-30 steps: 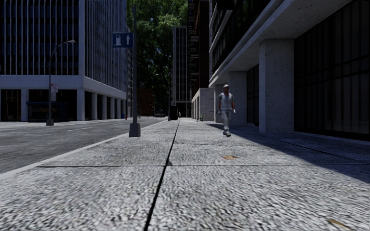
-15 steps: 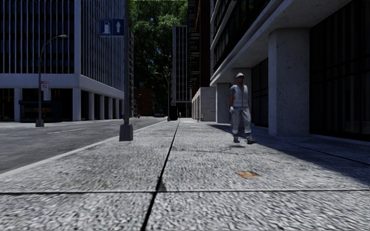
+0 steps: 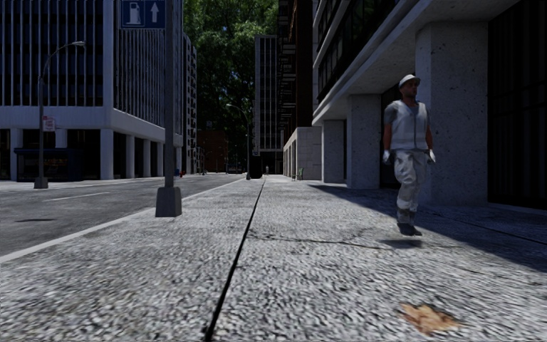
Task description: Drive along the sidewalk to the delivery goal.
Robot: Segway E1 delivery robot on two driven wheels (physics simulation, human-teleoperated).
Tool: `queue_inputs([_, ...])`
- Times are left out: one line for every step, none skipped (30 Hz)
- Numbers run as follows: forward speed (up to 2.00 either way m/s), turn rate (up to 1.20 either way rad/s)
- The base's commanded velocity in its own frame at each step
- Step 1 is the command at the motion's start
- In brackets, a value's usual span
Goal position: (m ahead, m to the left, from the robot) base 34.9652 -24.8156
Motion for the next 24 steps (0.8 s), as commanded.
queue_inputs([2.0, 0.0])
queue_inputs([2.0, 0.0])
queue_inputs([2.0, 0.0])
queue_inputs([2.0, 0.0])
queue_inputs([2.0, 0.0])
queue_inputs([2.0, 0.0])
queue_inputs([2.0, 0.0])
queue_inputs([2.0, 0.0])
queue_inputs([2.0, 0.0])
queue_inputs([2.0, 0.0])
queue_inputs([2.0, -0.01])
queue_inputs([2.0, -0.02])
queue_inputs([2.0, -0.03])
queue_inputs([2.0, -0.03])
queue_inputs([2.0, -0.05])
queue_inputs([2.0, -0.11])
queue_inputs([2.0, -0.19])
queue_inputs([2.0, -0.19])
queue_inputs([2.0, -0.23])
queue_inputs([2.0, -0.23])
queue_inputs([2.0, -0.23])
queue_inputs([2.0, -0.23])
queue_inputs([2.0, -0.23])
queue_inputs([2.0, -0.2])
